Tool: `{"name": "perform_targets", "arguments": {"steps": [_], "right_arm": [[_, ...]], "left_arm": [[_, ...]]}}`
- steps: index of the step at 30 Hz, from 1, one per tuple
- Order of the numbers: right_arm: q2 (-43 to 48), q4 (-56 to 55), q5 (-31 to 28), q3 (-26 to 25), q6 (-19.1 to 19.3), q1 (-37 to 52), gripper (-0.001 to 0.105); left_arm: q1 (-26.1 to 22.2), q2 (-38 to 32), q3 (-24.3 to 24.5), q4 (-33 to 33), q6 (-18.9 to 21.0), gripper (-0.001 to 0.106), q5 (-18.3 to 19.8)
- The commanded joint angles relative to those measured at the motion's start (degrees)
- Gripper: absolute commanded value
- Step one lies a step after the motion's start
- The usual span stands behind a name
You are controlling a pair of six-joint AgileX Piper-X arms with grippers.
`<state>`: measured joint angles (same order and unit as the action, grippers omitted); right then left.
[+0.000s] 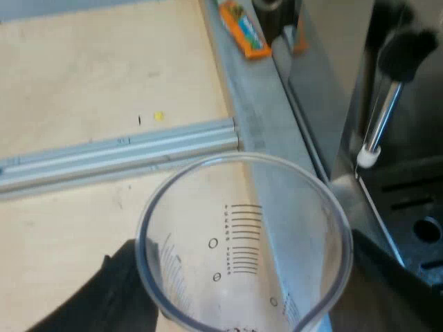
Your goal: Pour the beans into the coffee machine
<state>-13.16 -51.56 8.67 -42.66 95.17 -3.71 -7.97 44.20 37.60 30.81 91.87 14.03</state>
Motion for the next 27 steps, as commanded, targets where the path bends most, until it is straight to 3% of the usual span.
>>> {"name": "perform_targets", "arguments": {"steps": [1,6,13,27], "right_arm": [[0.26,-0.12,0.55,-0.57,0.67,0.05,0.082],[0.26,-0.12,0.55,-0.57,0.67,0.05,0.082],[0.26,-0.12,0.55,-0.57,0.67,0.05,0.082],[0.26,-0.12,0.6,-0.57,0.67,0.05,0.082]], "left_arm": [[0.07,-0.44,-2.29,-3.9,0.78,0.021,0.34],[-0.05,-0.44,-4.98,-8.14,0.87,0.021,0.18],[-3.52,-0.44,-7.36,-14.21,5.11,0.021,0.13],[-4.1,-0.44,-13.83,-14.95,5.32,0.021,0.35]]}}
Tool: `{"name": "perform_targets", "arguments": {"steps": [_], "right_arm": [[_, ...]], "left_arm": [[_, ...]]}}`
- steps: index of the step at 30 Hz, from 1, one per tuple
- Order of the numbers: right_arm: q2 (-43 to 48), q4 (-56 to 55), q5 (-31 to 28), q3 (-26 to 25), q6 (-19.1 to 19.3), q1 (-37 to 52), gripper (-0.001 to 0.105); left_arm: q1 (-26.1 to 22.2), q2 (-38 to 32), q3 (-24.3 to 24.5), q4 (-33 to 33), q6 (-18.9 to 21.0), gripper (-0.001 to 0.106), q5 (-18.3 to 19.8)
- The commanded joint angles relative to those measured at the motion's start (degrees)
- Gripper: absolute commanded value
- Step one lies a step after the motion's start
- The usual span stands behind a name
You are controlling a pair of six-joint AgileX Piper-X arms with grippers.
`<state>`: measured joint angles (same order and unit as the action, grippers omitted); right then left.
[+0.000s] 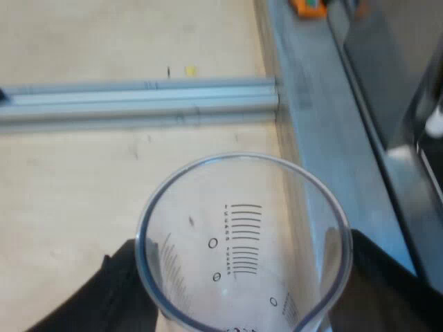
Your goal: Pour the beans into the coffee machine
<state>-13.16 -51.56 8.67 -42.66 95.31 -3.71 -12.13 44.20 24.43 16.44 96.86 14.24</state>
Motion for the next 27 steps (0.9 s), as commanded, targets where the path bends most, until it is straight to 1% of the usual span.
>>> {"name": "perform_targets", "arguments": {"steps": [1,9,13,17,23,27], "right_arm": [[0.26,-0.12,0.6,-0.57,0.53,0.05,0.082],[0.26,-0.12,0.6,-0.57,0.53,0.05,0.082],[0.26,-0.12,0.68,-0.57,0.53,0.05,0.082],[0.26,-0.12,0.87,-0.57,0.53,0.05,0.082],[0.26,-0.12,1.13,-0.57,0.0,0.05,0.082],[0.26,-0.12,1.13,-0.57,0.0,0.05,0.082]], "left_arm": [[0.06,-0.44,-1.33,-0.83,0.32,0.021,0.15],[0.06,-0.44,-3.17,-1.42,0.15,0.021,-0.31],[0.06,-0.14,-3.49,-1.32,-1.87,0.021,-0.45],[0.06,0.54,-3.47,-1.32,-2.04,0.021,-0.31],[0.06,3.38,-3.47,-1.32,-2.9,0.021,-0.31],[0.06,5.32,-3.47,-2.51,-3.88,0.021,-0.02]]}}
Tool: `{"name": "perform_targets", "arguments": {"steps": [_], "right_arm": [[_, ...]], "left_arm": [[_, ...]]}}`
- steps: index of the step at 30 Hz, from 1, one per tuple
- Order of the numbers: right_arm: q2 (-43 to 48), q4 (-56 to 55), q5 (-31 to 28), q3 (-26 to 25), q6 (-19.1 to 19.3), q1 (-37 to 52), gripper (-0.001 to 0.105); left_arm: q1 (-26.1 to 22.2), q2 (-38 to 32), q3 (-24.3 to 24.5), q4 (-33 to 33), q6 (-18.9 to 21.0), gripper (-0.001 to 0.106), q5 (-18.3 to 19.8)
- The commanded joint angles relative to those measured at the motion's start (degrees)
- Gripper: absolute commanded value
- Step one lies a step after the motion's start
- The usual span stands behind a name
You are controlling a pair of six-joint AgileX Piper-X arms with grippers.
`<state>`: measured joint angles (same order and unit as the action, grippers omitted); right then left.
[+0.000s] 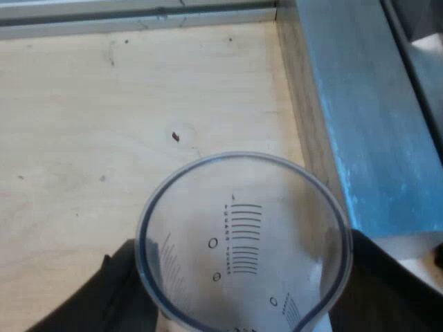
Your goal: Pour the beans into the coffee machine
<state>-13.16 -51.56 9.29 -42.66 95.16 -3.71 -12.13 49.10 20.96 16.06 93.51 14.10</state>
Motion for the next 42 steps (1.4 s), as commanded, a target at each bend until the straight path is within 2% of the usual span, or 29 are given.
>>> {"name": "perform_targets", "arguments": {"steps": [1,15,16,23,32,42], "right_arm": [[0.26,-0.12,0.5,-0.57,0.15,0.05,0.082],[0.26,-0.12,0.64,-0.57,0.15,0.05,0.082],[0.26,-0.12,0.64,-0.57,0.15,0.05,0.082],[0.26,-0.12,0.64,-0.57,0.15,0.05,0.082],[0.26,-0.12,0.64,-0.57,0.15,0.05,0.082],[0.26,-0.12,0.64,-0.57,0.25,0.05,0.082]], "left_arm": [[0.06,0.76,0.01,-2.86,-0.56,0.021,0.99],[0.06,1.76,0.01,-8.8,-1.34,0.021,1.23],[0.06,4.54,0.01,-11.69,-2.07,0.021,1.23],[0.06,6.95,0.01,-16.76,-3.82,0.021,1.85],[0.06,10.57,-0.24,-23.62,-3.97,0.021,3.69],[0.06,13.78,-8.81,-39.72,-1.25,0.021,4.66]]}}
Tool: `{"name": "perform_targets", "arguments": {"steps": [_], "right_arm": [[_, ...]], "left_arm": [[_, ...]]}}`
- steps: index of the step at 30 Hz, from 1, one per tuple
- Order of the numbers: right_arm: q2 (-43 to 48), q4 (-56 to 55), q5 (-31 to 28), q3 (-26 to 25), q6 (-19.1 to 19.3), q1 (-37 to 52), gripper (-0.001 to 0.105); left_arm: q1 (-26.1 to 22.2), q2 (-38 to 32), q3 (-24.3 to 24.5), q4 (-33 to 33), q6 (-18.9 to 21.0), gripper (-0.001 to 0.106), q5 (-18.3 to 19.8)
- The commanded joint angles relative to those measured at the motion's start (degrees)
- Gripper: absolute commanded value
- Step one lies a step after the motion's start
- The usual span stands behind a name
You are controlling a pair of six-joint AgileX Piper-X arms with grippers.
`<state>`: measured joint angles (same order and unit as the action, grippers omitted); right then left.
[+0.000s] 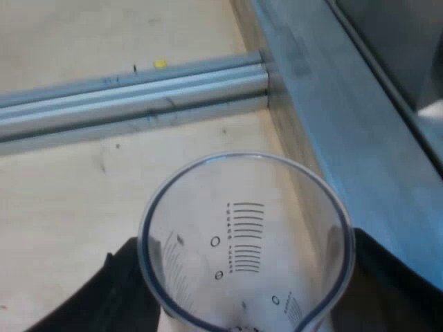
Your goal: Pour the beans into the coffee machine
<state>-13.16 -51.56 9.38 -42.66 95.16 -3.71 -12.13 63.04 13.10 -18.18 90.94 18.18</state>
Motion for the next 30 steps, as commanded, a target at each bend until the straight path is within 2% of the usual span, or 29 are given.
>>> {"name": "perform_targets", "arguments": {"steps": [1,2,4,30], "right_arm": [[0.26,-0.12,0.55,-0.57,0.25,0.05,0.082],[0.26,-0.12,0.55,-0.57,0.25,0.05,0.082],[0.26,-0.12,0.55,-0.57,0.25,0.05,0.082],[0.26,-0.12,0.77,-0.57,0.25,0.05,0.082]], "left_arm": [[0.06,-0.16,-1.14,-5.85,1.74,0.021,0.57],[0.06,-0.16,-1.43,-8.04,2.96,0.021,0.57],[0.06,-0.16,-1.41,-8.43,3.13,0.021,0.57],[0.06,-0.16,-1.41,-5.96,3.12,0.021,1.79]]}}
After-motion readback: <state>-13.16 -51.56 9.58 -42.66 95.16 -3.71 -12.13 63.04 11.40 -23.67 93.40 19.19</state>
